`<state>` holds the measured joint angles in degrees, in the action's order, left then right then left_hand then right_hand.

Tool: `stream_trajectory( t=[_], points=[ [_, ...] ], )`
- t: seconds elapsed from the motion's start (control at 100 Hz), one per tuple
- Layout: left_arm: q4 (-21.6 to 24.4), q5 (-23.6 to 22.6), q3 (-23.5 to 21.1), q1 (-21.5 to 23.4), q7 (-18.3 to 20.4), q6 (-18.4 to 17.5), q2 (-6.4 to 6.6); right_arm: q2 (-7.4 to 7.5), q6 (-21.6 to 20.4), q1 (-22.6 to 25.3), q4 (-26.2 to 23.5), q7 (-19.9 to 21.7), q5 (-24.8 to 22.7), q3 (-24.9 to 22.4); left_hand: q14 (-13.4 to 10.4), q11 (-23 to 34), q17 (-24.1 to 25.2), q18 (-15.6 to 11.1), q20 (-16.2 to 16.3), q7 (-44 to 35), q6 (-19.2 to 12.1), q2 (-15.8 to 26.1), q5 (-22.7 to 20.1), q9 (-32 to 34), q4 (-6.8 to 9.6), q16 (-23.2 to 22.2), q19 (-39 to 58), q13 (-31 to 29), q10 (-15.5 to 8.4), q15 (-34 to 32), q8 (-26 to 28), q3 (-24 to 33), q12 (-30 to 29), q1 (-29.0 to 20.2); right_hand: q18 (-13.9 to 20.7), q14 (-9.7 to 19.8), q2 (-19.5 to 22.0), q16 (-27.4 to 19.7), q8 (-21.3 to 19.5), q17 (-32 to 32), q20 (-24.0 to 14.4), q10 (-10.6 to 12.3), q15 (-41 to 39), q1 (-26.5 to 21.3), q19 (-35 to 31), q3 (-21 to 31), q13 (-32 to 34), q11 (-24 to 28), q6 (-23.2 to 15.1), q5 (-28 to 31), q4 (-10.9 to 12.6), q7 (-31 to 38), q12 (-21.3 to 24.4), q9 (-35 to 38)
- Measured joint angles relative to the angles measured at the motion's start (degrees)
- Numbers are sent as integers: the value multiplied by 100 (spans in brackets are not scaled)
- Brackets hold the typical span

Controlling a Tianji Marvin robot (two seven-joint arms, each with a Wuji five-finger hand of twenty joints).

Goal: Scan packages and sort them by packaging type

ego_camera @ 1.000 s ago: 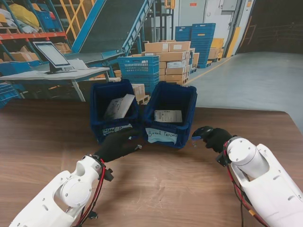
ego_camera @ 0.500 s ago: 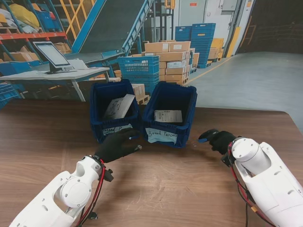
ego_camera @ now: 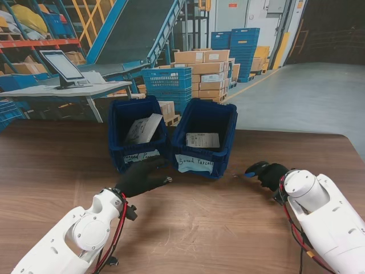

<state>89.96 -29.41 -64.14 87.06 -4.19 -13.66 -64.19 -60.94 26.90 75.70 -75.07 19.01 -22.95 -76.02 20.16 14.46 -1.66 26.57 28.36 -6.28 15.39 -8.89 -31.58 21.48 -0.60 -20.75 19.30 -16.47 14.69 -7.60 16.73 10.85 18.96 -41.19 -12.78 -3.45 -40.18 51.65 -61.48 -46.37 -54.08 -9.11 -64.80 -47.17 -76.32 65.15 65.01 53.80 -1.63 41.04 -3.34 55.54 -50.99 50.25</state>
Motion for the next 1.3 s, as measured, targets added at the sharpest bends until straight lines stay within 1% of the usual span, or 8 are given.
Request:
stream_trajectory(
  t=[0.31,0.63,0.74,0.85,0.94,0.99,1.13,1.3],
  points=[
    [-19,55,-5,5,7,-70,5,10,-75,-37,133,28,-31,69,0,0,2,0,0,1,1,0,0,0,0,3,-61,0,1,0,0,0,0,0,1,-168,148,-211,694,351,135,3,521,-1,238,-136,-334,-273,-171,-21,0,-141,259,-161],
    [-28,79,-18,26,41,-96,7,71,-184,-117,255,261,-221,195,0,0,2,0,0,1,2,0,0,0,7,6,-70,0,2,0,0,-54,0,-109,16,-315,704,-544,1783,1165,268,82,1347,330,732,-689,-1109,-586,-249,-842,0,-121,589,-769],
    [-28,79,-17,26,41,-126,8,109,-190,-139,226,380,-257,211,0,0,2,0,0,1,4,0,0,-1,7,7,-71,0,2,0,0,-61,0,-150,18,-315,932,-783,2139,1520,399,88,1508,392,1040,-906,-1399,-651,-59,-1126,51,-418,709,-1143],
    [-30,79,-12,23,42,-154,9,131,-273,-145,190,403,-475,230,0,-2,2,0,-1,2,4,0,0,-1,7,8,-73,0,2,0,0,-61,0,-151,-15,-314,1193,-1054,2211,1877,550,133,1958,635,1433,-1210,-1775,-656,92,-1286,61,-838,957,-1531],
    [-30,76,-13,24,45,-161,10,143,-343,-143,163,403,-661,244,0,-2,2,0,-1,2,4,0,0,-1,7,15,-115,0,2,0,0,-61,0,-150,-149,-314,1426,-1054,2255,2151,649,138,2078,813,1706,-1515,-1938,-668,218,-1296,393,-1319,1235,-1747],
    [-30,73,-15,26,47,-163,10,151,-361,-139,143,399,-683,244,0,-2,2,0,-1,2,4,0,0,-1,7,41,-121,0,2,0,0,-60,0,-150,-205,-314,1567,-1054,2259,2249,708,138,2173,844,1846,-1742,-2027,-755,278,-1361,405,-1546,1382,-1869],
    [-22,62,-28,43,49,-166,12,153,-364,-126,100,283,-734,245,0,-3,2,0,0,2,4,0,0,-1,7,47,-131,0,2,0,0,-60,-1,-151,-270,-314,2220,-1225,2036,2607,899,138,2493,1120,2285,-2723,-2280,-1206,535,-1415,748,-2508,1859,-2290],
    [-14,60,-42,57,68,-170,17,165,-416,-120,44,293,-1038,258,0,-82,2,0,0,2,4,0,0,-66,7,49,-137,0,4,0,0,-60,-1,-151,-333,-313,2380,-1674,1879,2920,1119,48,2659,1131,2709,-3132,-2600,-1939,586,-1417,753,-2800,2410,-2470]
  ],
)
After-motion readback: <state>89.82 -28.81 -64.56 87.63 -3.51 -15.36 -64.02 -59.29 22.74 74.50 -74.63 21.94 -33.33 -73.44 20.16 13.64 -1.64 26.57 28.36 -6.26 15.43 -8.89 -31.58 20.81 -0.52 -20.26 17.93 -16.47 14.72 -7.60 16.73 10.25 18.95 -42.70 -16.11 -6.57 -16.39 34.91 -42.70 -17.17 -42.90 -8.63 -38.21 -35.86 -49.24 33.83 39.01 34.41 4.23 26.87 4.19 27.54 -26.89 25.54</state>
